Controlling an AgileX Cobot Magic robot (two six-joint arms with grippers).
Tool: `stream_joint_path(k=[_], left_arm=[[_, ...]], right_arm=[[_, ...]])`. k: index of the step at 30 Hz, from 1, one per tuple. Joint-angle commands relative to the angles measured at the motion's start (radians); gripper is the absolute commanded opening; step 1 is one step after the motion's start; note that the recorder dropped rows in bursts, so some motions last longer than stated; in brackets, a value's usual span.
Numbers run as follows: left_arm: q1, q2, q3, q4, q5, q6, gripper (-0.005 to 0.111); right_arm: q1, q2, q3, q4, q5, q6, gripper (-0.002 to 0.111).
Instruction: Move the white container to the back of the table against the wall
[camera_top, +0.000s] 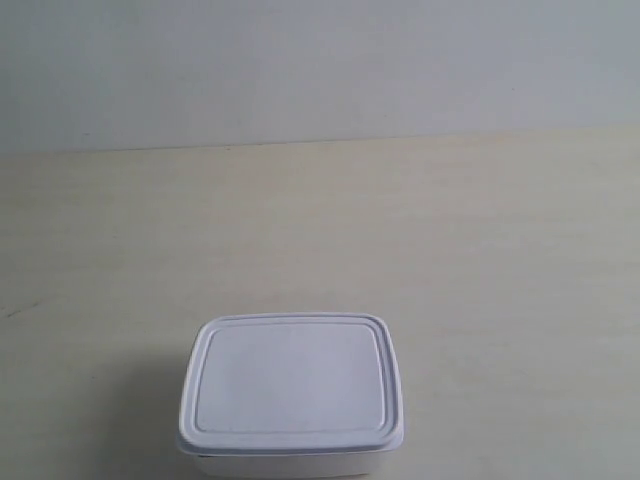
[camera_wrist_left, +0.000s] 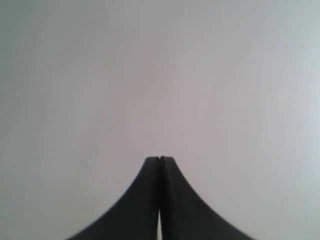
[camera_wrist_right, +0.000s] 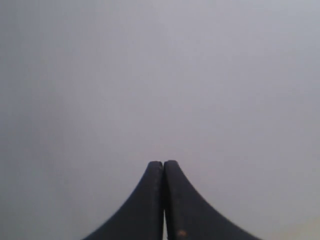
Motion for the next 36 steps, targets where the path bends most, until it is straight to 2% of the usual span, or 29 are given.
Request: stream_joint_path(k=[1,2,3,4,7,13,19,28,32,36], left_arm=[[0.002,-0.006,-0.022,0.294,-0.110,-0.293,0.000],[0.002,0.014,-0.057,0.427,-0.112,-0.429,0.000],[0.002,0.033,-0.076,0.477,-0.112,-0.483,0.000],[0.002,0.079,-0.115,0.600,-0.123,-0.615,0.000],[0.002,0.204,-0.198,0.777,-0.241,-0.767,0.000],[0.002,0.513,-0.273,0.866,-0.492,-0.806,0.000],[0.000,0.714,-0.283,0.903,-0.598,-0.784,0.000],[0.000,0.828,-0.311,0.840,-0.599,-0.741,0.000],[-0.004,0.875,-0.385,0.840,-0.593,-0.764,0.000],[-0.098,0.921,-0.466,0.843,-0.495,-0.811,0.000]], right_arm=[[0.017,0.039,-0.107,-0.464,-0.128,0.402,0.000],[0.017,0.081,-0.151,-0.595,-0.209,0.507,0.000],[0.017,0.106,-0.169,-0.640,-0.239,0.540,0.000],[0.017,0.160,-0.212,-0.713,-0.309,0.615,0.000],[0.017,0.294,-0.306,-0.833,-0.430,0.738,0.000],[0.017,0.583,-0.401,-0.873,-0.691,0.779,0.000],[0.017,0.763,-0.402,-0.877,-0.790,0.722,0.000],[0.024,0.927,-0.442,-0.863,-0.780,0.709,0.000],[0.085,0.968,-0.505,-0.865,-0.703,0.715,0.000],[0.174,0.991,-0.564,-0.868,-0.584,0.732,0.000]])
